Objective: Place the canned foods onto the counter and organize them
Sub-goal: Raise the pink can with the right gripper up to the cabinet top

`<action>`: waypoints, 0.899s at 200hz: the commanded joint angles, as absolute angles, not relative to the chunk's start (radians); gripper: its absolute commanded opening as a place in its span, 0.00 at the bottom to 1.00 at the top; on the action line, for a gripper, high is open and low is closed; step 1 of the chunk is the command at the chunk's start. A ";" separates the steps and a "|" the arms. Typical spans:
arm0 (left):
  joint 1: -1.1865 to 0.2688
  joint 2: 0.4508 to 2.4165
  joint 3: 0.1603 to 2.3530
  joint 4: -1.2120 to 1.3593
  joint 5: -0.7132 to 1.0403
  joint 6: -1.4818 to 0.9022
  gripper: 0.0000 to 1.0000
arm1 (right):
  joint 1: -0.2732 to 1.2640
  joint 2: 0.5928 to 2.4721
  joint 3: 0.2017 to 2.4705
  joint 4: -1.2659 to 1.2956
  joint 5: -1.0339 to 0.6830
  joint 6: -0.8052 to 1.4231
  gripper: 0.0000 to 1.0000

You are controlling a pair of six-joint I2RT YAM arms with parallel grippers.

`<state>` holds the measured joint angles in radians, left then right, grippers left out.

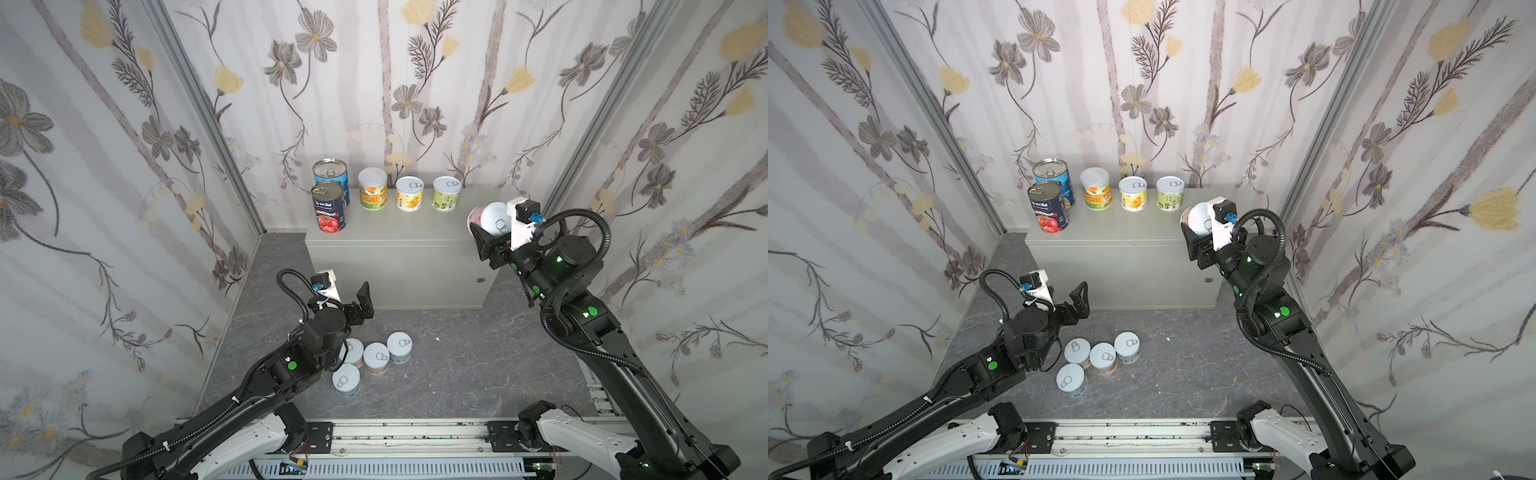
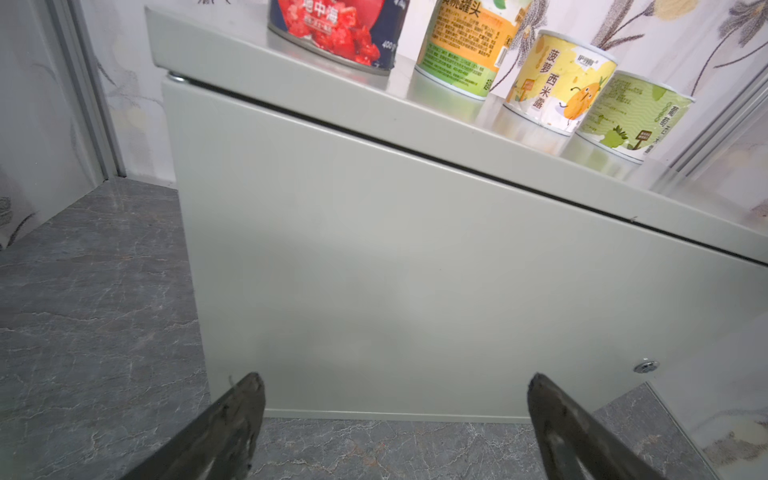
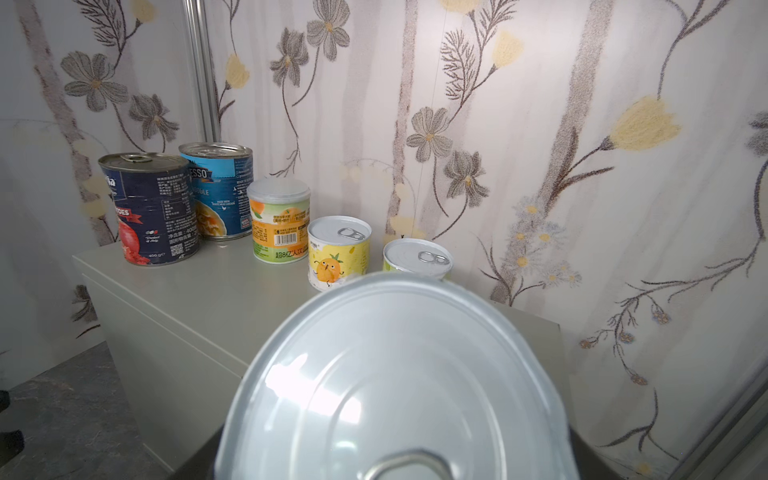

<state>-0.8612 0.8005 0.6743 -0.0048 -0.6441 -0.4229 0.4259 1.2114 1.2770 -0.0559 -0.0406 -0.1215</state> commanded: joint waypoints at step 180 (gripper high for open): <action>-0.856 0.814 0.698 0.016 -0.283 -0.281 1.00 | 0.157 1.757 1.921 -0.457 -0.250 -0.317 0.64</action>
<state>-0.8558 0.8055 0.6792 0.0319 -0.3016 -0.2802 0.1627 1.7340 1.8927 -0.4988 -0.2527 -0.2909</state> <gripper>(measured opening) 0.997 0.739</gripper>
